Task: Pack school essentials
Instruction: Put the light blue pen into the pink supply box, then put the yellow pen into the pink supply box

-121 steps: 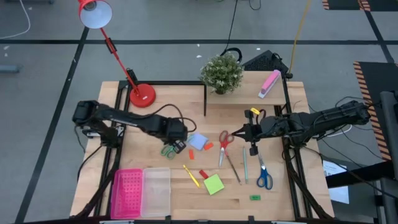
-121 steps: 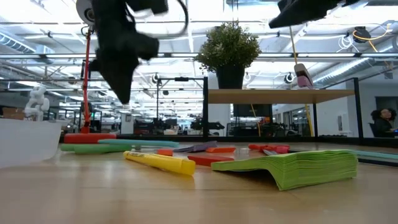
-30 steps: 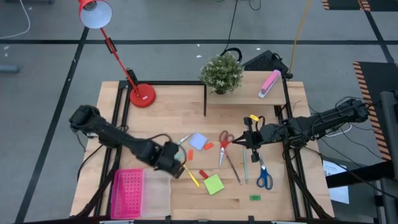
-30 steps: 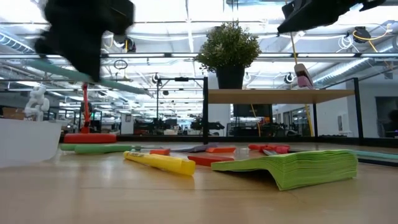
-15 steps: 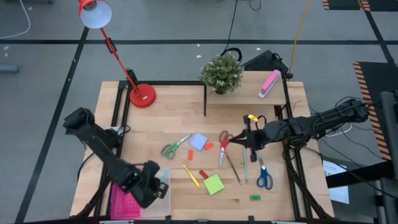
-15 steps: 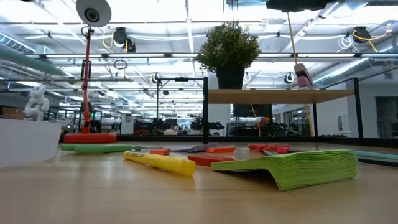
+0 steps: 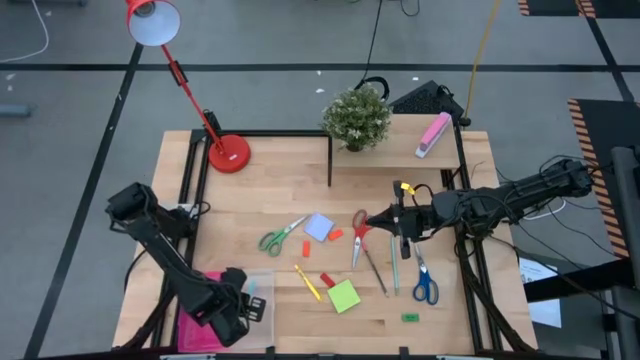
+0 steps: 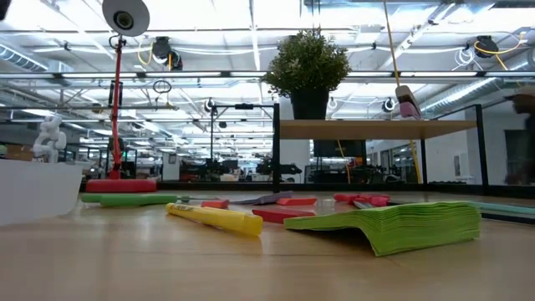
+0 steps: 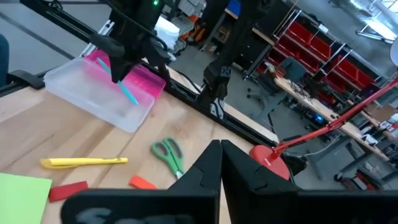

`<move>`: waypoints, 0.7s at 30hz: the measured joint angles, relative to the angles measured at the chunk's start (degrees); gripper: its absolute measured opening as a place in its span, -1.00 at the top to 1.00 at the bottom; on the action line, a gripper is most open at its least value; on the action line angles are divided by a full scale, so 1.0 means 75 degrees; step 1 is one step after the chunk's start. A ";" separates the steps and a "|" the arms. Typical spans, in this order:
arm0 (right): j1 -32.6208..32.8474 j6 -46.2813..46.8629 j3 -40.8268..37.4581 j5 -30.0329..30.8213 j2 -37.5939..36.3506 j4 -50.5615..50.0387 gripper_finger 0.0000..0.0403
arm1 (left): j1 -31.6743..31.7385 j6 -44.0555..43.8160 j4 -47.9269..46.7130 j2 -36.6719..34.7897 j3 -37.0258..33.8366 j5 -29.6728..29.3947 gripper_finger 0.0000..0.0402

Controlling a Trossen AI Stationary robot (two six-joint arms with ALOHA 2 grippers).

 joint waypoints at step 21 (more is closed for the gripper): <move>0.0002 0.0744 -0.0003 -0.0003 0.0029 -0.0370 1.00 | 0.0810 0.0734 0.0021 0.0172 0.0003 -0.0525 0.41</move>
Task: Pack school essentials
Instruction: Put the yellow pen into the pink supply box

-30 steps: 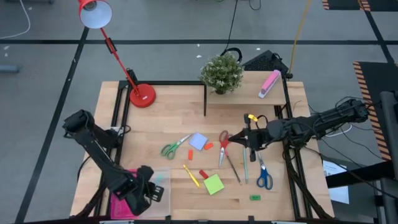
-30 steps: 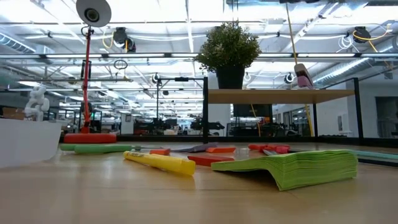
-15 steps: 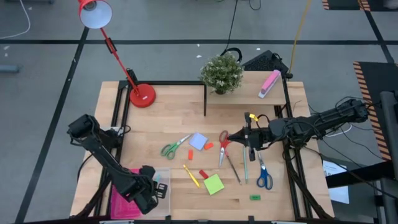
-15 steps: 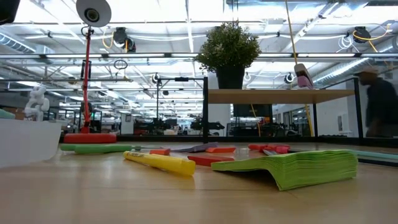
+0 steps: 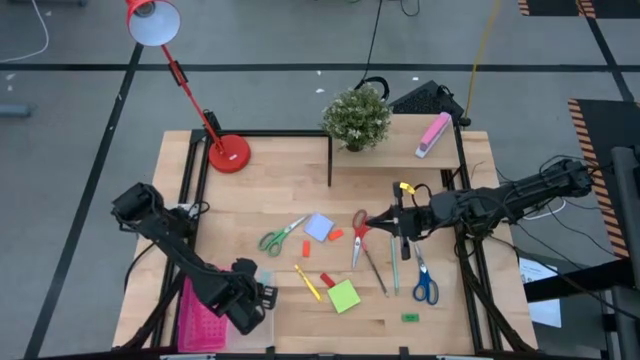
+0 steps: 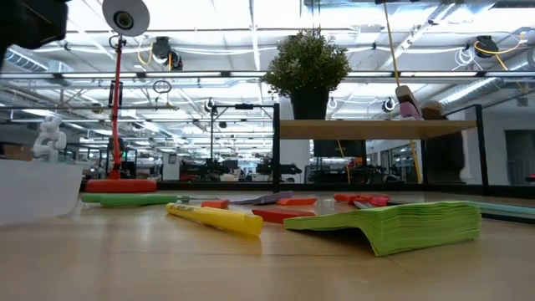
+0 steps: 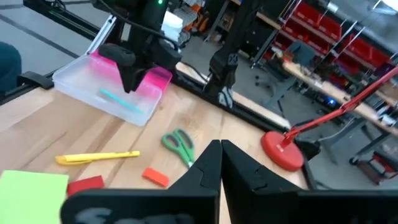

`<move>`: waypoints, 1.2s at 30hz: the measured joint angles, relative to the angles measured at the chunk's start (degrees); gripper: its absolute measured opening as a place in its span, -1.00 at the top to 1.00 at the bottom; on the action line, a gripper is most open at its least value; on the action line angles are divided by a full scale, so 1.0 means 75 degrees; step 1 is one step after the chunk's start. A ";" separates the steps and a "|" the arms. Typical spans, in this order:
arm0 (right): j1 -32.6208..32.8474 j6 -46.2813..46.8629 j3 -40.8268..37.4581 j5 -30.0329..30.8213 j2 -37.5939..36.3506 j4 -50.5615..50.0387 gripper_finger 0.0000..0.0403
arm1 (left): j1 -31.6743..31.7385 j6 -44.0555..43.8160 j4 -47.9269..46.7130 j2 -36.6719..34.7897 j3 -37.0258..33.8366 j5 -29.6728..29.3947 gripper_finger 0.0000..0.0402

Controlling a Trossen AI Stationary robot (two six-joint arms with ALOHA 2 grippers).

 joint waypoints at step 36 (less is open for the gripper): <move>0.1672 0.6157 0.3380 0.1160 0.6788 0.0546 0.10 | 0.0813 0.7783 -0.2783 -0.2900 0.0000 -0.3598 0.54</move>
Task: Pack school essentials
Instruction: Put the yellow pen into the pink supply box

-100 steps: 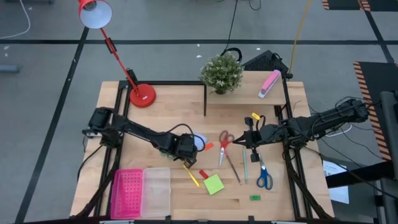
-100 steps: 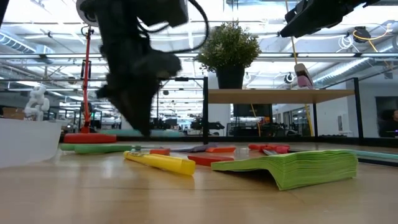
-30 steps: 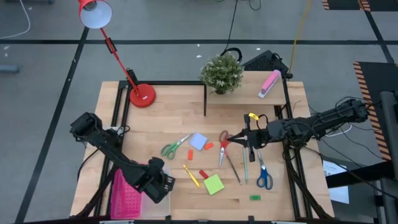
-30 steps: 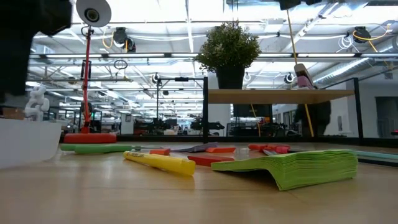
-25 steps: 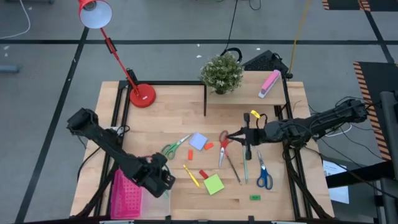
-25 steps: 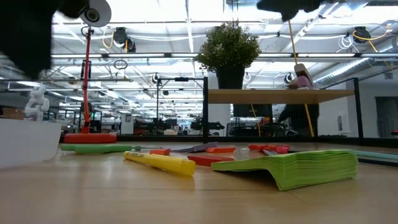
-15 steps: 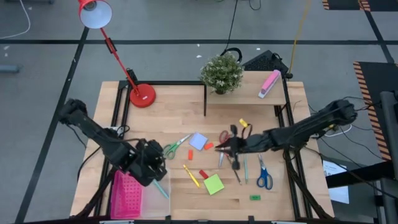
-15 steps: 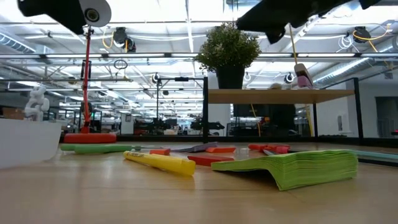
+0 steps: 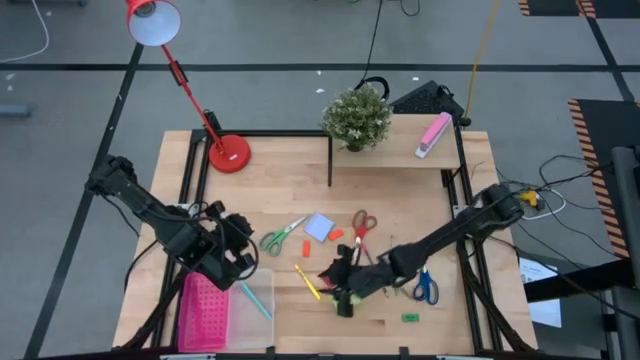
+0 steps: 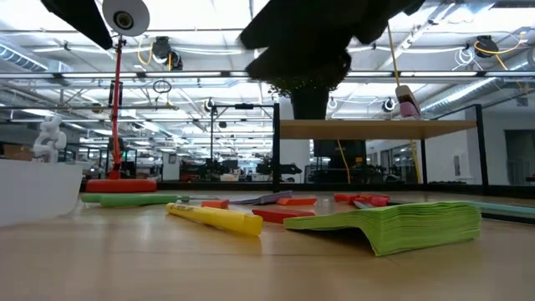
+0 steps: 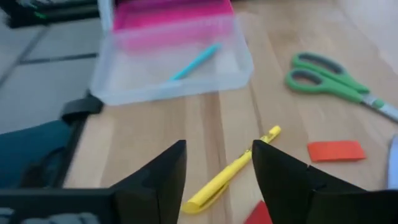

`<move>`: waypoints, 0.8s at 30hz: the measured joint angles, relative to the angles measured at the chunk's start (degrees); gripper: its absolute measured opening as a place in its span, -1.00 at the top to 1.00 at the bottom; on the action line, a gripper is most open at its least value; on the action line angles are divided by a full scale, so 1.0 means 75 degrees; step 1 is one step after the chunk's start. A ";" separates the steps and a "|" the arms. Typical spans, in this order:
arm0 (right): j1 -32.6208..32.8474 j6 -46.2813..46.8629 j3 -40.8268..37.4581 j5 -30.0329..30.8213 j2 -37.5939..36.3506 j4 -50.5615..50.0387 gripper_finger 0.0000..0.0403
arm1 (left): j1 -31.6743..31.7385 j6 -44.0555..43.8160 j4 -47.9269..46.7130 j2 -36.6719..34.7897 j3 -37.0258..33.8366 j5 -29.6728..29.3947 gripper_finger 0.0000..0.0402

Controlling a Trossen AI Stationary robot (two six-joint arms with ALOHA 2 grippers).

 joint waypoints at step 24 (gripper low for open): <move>-0.0037 0.0730 0.1190 0.0623 0.2318 -0.0461 -0.10 | -0.0354 -0.0486 0.0572 0.0003 0.0000 0.0127 0.54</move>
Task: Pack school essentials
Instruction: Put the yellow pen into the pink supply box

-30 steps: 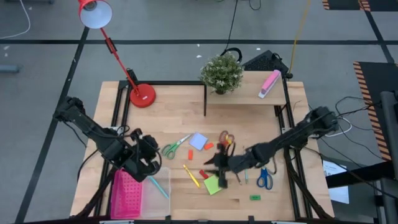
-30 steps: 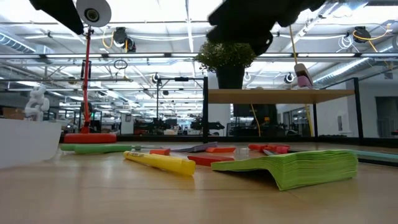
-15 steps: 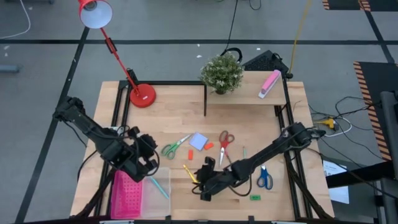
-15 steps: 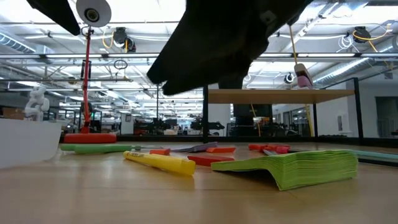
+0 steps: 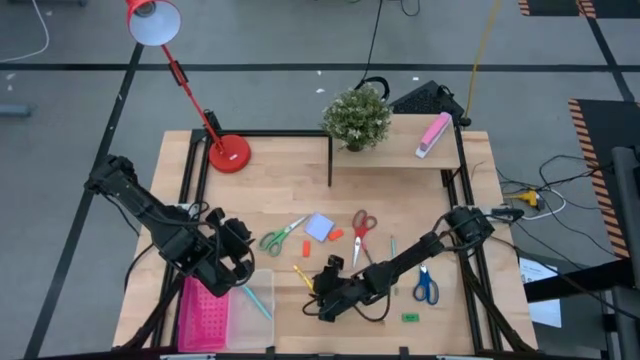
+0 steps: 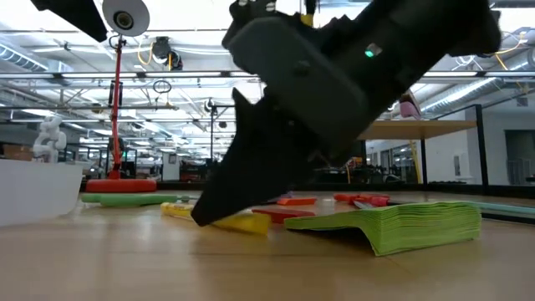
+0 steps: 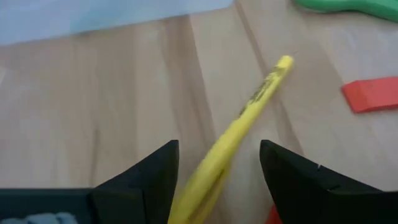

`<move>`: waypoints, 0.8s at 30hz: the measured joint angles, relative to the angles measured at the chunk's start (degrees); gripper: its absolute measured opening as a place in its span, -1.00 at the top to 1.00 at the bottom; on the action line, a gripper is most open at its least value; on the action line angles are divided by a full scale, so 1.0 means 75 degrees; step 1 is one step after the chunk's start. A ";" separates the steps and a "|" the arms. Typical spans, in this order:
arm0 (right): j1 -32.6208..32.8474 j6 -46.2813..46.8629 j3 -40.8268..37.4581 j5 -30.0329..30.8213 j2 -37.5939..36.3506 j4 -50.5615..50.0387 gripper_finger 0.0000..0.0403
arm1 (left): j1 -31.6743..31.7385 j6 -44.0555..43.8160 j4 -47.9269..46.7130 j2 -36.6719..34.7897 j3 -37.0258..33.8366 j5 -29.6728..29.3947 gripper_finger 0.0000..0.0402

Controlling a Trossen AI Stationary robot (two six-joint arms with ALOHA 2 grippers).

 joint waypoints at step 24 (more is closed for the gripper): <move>-0.0548 0.0946 0.0020 -0.0597 0.0004 -0.0548 0.85 | 0.0001 0.0520 0.0323 0.0006 0.0000 0.0000 0.54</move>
